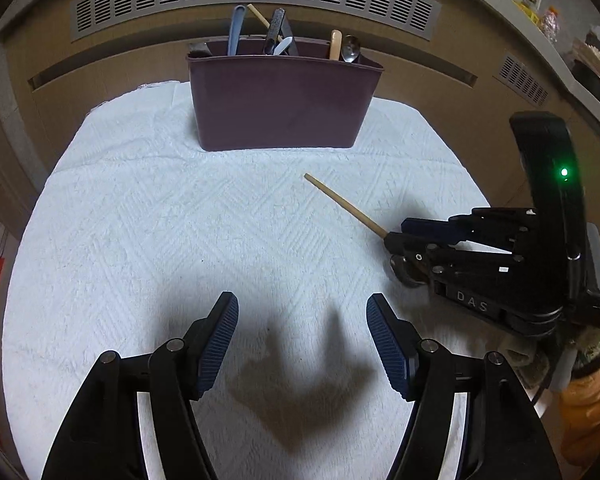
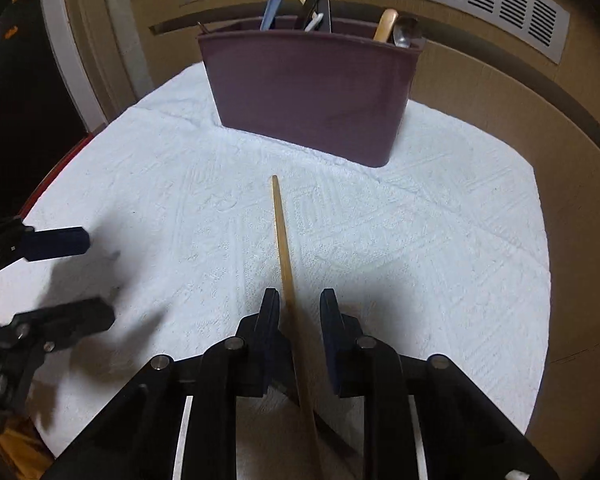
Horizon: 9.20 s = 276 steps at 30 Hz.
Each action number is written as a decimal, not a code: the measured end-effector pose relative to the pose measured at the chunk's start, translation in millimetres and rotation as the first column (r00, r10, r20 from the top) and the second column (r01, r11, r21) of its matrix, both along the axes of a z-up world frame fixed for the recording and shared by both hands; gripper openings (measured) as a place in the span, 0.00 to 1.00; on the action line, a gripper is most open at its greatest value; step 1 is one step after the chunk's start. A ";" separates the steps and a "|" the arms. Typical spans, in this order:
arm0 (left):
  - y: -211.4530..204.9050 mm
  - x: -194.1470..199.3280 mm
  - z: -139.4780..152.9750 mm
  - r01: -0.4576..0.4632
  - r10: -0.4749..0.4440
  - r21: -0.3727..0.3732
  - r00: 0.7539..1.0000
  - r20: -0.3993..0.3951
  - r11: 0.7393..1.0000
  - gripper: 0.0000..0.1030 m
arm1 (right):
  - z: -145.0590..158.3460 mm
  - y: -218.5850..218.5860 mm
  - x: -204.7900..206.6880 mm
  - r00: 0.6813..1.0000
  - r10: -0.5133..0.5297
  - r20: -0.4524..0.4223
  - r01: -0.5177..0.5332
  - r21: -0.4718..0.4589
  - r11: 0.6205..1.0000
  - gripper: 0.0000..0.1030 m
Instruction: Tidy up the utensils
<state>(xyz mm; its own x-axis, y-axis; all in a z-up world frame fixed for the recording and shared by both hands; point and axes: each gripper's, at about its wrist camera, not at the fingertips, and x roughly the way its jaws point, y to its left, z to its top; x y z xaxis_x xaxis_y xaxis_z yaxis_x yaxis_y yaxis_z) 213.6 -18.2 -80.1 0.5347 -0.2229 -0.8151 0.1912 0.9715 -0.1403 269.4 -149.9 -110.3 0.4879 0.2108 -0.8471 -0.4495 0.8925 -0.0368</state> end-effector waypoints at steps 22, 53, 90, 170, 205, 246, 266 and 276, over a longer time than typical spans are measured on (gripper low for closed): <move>-48.3 -6.2 -9.3 0.118 -0.118 -0.002 0.988 -0.098 0.993 0.67 | -2.8 -75.8 -47.4 0.993 -0.079 0.088 0.088 -0.112 0.990 0.50; -84.9 -27.4 -24.8 0.195 -0.273 -0.245 0.898 -0.346 0.950 0.66 | -0.2 -84.6 -98.0 0.986 -0.101 0.135 0.111 -0.067 0.992 0.71; -62.3 45.4 -8.9 0.080 -0.112 -0.147 0.969 -0.222 0.986 0.67 | 7.7 -71.3 -114.0 0.993 -0.046 0.110 0.046 0.004 0.999 0.73; -138.3 15.7 -33.6 0.182 -0.174 0.227 0.983 -0.055 0.957 0.30 | 5.2 -150.5 -130.6 0.927 -0.322 0.190 0.305 0.113 0.945 0.71; 84.8 -9.7 32.4 -0.143 0.143 -0.019 0.959 0.243 0.990 0.21 | -4.2 20.9 34.9 0.985 0.168 -0.037 -0.171 -0.081 0.982 0.25; 58.7 0.1 3.5 -0.082 0.044 0.115 0.952 0.303 0.990 0.31 | -4.4 31.8 19.1 0.974 0.226 -0.009 -0.225 -0.099 0.969 0.07; 90.3 -22.2 47.9 -0.220 0.204 0.028 0.938 0.280 0.975 0.11 | 81.8 0.4 -56.8 0.976 0.110 0.188 -0.115 0.016 0.993 0.04; 81.2 52.0 -20.9 -0.219 0.212 -0.063 0.972 -0.099 0.974 0.49 | 60.4 3.0 -34.3 0.988 0.078 0.130 -0.086 0.059 0.995 0.04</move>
